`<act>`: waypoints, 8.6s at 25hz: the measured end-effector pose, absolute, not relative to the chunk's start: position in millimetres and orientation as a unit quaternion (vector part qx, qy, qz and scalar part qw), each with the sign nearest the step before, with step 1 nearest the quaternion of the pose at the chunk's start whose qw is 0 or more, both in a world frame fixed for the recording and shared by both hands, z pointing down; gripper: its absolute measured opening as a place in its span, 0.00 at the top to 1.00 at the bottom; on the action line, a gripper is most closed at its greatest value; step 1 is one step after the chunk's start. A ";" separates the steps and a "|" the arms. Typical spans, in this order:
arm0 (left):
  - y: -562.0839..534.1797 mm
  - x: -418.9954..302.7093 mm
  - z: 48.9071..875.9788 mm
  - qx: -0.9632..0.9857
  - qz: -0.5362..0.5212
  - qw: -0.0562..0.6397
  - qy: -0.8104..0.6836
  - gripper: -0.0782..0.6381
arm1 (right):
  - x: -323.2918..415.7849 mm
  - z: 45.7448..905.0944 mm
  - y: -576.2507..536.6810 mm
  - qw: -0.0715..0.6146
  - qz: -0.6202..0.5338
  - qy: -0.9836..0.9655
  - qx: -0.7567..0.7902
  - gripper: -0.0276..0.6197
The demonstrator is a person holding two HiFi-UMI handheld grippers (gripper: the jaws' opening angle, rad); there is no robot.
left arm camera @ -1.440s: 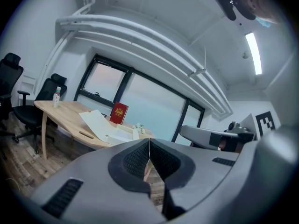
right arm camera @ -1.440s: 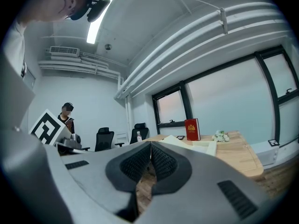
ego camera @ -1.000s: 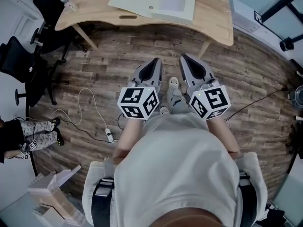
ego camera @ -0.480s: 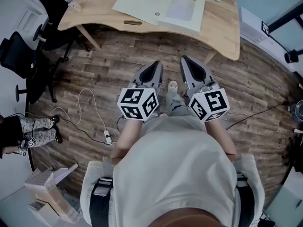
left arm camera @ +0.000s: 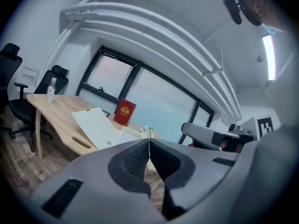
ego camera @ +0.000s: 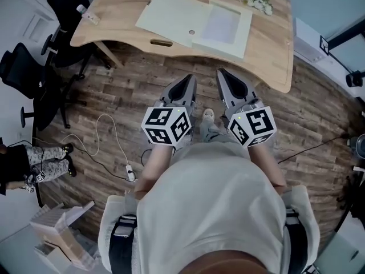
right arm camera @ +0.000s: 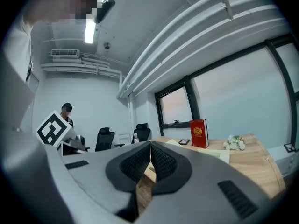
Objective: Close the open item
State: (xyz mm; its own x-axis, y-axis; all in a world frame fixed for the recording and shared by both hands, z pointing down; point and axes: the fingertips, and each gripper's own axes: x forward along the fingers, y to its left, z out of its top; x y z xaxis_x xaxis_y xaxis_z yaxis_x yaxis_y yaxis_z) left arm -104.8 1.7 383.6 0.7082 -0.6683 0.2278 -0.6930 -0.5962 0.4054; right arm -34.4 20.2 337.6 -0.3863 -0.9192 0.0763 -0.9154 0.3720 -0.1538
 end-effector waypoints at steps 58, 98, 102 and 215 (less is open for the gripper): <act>-237.9 -91.7 426.4 0.826 0.042 0.257 -0.500 0.86 | 88.9 363.0 -191.9 0.007 -0.095 0.830 -0.549 0.93; -430.7 -165.7 478.8 0.831 0.215 0.221 -0.463 0.58 | 92.2 402.9 -286.6 -0.023 -0.123 0.818 -0.561 0.93; -452.8 -178.8 489.6 0.827 0.244 0.228 -0.452 0.58 | 94.3 405.5 -289.8 -0.027 -0.126 0.815 -0.565 0.93; -275.0 125.4 410.9 0.936 0.261 0.232 -0.032 0.73 | 163.6 393.0 -133.2 -0.003 -0.118 0.737 -0.666 0.93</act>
State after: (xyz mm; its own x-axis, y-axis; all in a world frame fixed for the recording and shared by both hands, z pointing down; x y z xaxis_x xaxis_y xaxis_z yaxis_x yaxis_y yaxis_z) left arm 125.4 -275.0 410.9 0.8617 0.0605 0.5037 -0.1817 -0.8902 0.4178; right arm 163.6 -133.2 393.0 -0.1135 -0.9804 0.1612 -0.9819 0.0858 -0.1691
